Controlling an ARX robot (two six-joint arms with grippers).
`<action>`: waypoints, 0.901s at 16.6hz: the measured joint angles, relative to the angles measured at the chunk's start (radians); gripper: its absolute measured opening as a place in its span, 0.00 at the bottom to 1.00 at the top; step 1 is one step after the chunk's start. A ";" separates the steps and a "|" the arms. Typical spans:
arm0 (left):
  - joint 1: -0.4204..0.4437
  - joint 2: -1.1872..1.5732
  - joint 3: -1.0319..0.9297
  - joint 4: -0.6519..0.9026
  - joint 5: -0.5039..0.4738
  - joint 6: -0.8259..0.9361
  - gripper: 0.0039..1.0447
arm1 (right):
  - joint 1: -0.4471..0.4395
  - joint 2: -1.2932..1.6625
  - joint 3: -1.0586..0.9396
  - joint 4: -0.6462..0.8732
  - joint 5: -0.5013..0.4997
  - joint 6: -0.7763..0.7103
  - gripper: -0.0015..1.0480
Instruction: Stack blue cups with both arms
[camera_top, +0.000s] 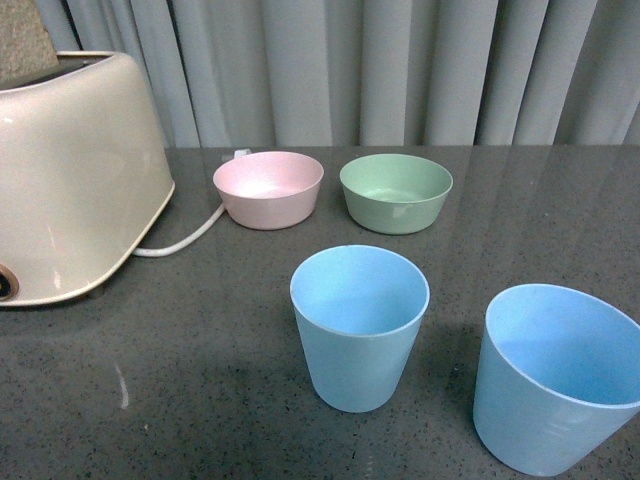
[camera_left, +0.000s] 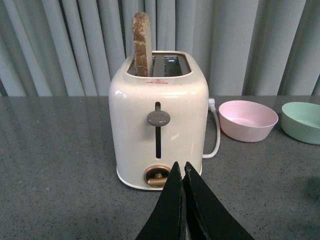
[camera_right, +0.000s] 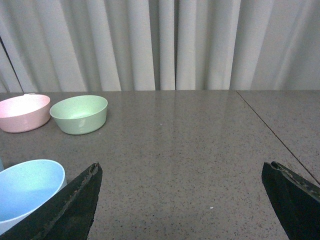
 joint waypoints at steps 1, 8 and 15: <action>0.000 -0.017 -0.008 -0.007 0.000 0.000 0.01 | 0.000 0.000 0.000 0.000 0.000 0.000 0.94; 0.000 -0.128 -0.060 -0.060 0.000 -0.001 0.01 | 0.000 0.000 0.000 0.000 0.000 0.000 0.94; 0.000 -0.304 -0.058 -0.238 -0.002 0.000 0.01 | 0.000 0.000 0.000 0.002 0.000 0.000 0.94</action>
